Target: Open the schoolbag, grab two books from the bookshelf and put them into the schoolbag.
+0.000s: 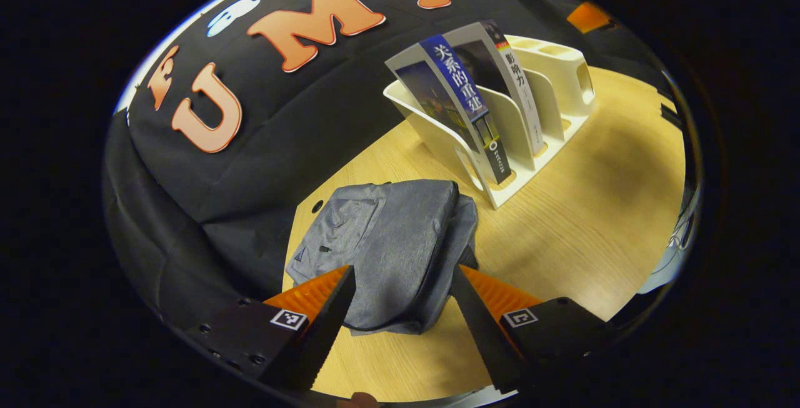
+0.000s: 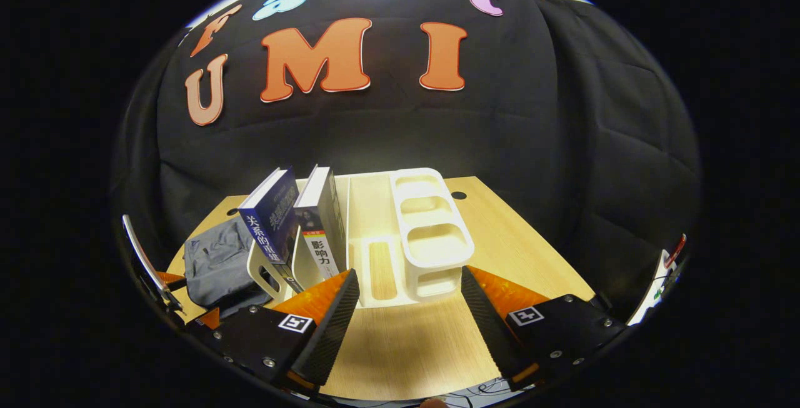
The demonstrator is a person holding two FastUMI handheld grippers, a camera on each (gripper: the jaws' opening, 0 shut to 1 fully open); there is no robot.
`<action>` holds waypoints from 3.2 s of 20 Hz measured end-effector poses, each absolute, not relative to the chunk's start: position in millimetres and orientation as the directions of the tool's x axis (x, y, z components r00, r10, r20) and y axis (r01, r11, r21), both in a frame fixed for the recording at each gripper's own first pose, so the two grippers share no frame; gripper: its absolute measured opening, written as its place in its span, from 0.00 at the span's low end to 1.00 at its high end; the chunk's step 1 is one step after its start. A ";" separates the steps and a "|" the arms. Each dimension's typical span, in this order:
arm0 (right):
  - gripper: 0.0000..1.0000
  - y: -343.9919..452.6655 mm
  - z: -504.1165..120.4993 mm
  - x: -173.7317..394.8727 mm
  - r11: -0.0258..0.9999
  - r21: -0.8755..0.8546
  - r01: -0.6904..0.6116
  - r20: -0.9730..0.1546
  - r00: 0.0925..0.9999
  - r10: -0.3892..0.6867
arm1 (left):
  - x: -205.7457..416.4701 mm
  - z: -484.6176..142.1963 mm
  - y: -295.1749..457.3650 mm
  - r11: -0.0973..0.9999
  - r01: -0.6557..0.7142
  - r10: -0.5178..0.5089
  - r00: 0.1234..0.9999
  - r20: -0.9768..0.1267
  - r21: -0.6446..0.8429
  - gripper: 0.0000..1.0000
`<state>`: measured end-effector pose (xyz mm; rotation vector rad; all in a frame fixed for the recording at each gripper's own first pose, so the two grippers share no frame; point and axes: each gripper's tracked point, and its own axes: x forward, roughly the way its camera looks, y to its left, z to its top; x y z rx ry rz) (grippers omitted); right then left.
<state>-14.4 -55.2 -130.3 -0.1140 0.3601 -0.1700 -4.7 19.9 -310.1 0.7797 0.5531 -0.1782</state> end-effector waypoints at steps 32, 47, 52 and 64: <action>0.98 -53.3 -125.6 -24.2 0.983 0.040 0.177 -0.395 0.907 -0.147 | 54.9 -254.8 45.6 0.750 0.501 -0.012 0.663 -0.749 0.432 0.01; 0.98 -9.7 -118.1 -36.2 0.982 0.054 0.182 -0.409 0.901 -0.145 | 128.8 -130.9 92.5 0.820 0.445 -0.095 0.725 -0.682 0.359 0.00; 0.98 8.7 -110.7 -35.8 0.986 0.047 0.158 -0.406 0.905 -0.126 | 143.9 -109.8 94.8 0.843 0.430 -0.126 0.741 -0.660 0.322 0.00; 0.98 95.7 3.7 40.8 0.988 -0.142 -0.062 -0.440 0.898 -0.007 | 152.0 -116.1 89.1 0.825 0.478 -0.166 0.717 -0.677 0.303 0.01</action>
